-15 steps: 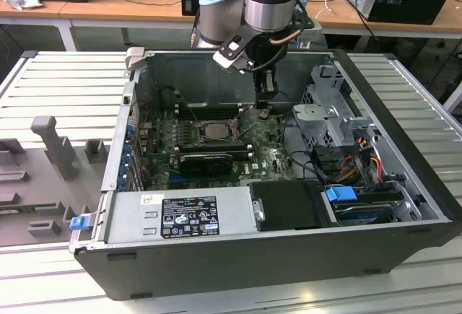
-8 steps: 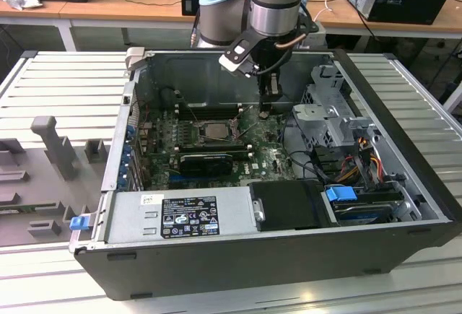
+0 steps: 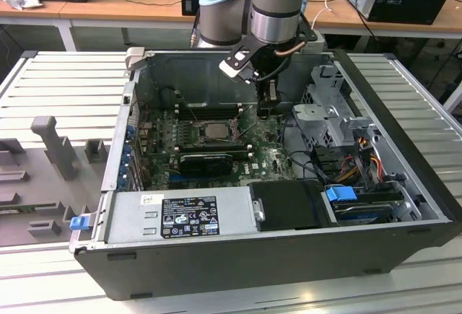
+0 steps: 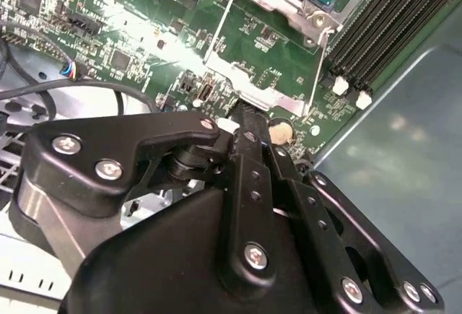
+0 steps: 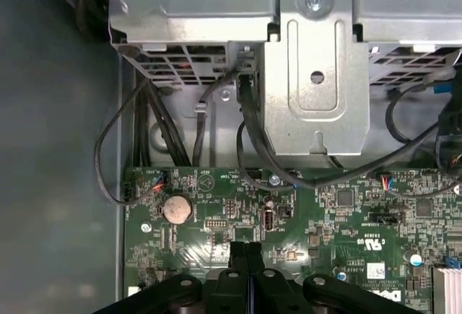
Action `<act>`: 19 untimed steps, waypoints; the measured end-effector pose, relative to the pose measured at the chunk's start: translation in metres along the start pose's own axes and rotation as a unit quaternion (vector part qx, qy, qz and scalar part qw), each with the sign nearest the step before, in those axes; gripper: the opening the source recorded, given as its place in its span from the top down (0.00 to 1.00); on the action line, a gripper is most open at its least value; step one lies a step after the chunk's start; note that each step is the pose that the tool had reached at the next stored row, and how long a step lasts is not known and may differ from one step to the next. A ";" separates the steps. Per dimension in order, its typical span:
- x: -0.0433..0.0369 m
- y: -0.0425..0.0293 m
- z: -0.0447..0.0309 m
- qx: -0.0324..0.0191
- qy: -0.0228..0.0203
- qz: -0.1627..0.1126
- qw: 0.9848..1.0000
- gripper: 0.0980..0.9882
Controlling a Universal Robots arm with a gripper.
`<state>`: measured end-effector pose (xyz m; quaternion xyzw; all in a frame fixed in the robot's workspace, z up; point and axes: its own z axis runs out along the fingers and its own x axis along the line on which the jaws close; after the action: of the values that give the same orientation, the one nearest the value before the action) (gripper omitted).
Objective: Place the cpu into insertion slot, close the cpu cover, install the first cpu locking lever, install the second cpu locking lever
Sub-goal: 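Close the cpu cover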
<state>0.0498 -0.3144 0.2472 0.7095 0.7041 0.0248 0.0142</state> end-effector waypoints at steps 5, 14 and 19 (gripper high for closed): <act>-0.0030 -0.0031 -0.0001 0.000 0.000 0.000 1.000 0.99; -0.0031 -0.0115 -0.0006 0.000 0.000 0.000 1.000 0.99; -0.0032 -0.0164 -0.0008 0.000 0.000 0.000 1.000 0.99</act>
<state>0.0333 -0.3174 0.2471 0.7095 0.7041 0.0249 0.0141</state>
